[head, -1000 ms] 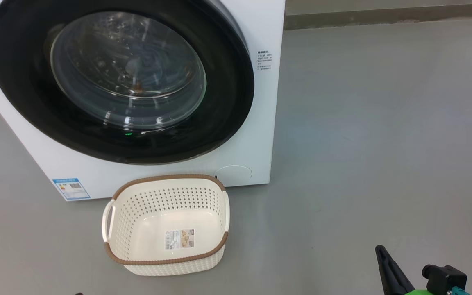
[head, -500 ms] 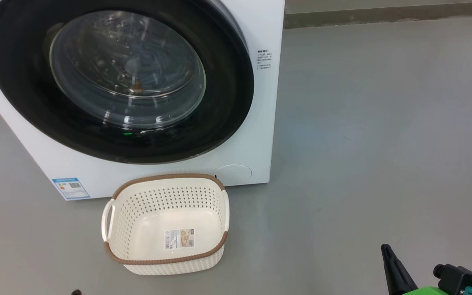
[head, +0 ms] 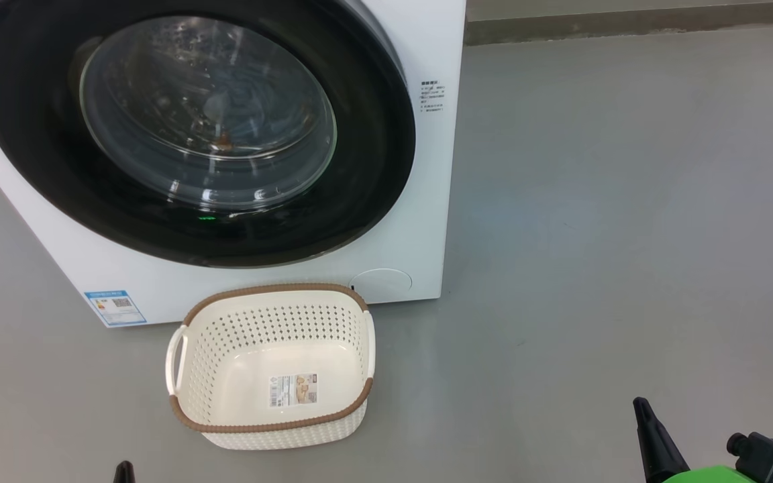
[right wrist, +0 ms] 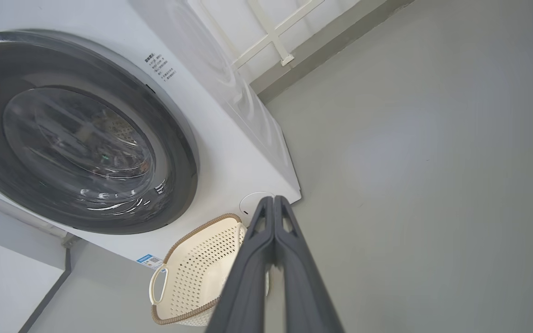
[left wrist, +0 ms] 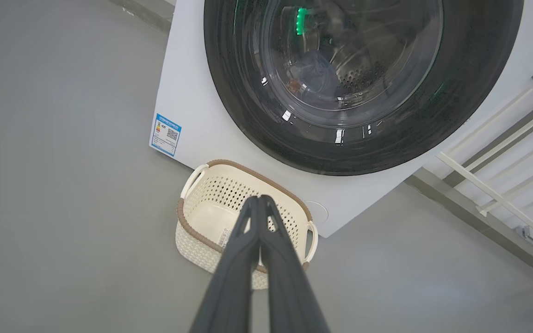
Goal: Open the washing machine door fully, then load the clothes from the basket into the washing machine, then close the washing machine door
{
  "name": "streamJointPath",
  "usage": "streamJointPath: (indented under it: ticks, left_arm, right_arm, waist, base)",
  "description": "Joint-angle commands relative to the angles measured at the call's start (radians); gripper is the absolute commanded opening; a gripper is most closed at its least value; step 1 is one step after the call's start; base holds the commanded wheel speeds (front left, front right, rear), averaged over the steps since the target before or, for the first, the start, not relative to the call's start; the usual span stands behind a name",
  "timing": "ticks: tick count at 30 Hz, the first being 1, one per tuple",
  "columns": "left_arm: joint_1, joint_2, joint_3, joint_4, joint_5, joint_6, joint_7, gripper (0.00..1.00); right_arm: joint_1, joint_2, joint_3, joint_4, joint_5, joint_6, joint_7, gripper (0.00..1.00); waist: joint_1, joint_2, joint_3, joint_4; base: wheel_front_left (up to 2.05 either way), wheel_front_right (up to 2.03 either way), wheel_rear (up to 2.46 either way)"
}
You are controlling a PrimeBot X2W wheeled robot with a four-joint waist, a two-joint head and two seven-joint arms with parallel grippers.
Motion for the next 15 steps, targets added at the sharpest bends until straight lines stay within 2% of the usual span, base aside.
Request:
streamJointPath:
  ticks: [1, 15]
  left_arm:
    - [-0.043, 0.014, 0.019, -0.016, -0.03, -0.01, 0.004, 0.0]
    - [-0.079, 0.016, 0.028, 0.0, -0.176, -0.026, 0.041, 0.0]
  right_arm:
    - [-0.046, -0.006, 0.005, -0.03, 0.04, -0.001, 0.01, 0.0]
    - [-0.058, -0.006, -0.003, -0.039, 0.184, -0.001, 0.049, 0.0]
  waist:
    - [-0.0001, 0.0, 0.0, 0.0]
    - [-0.0001, 0.0, 0.003, -0.001]
  base:
    - [0.0, 0.0, 0.0]
    - [0.0, 0.0, 0.0]
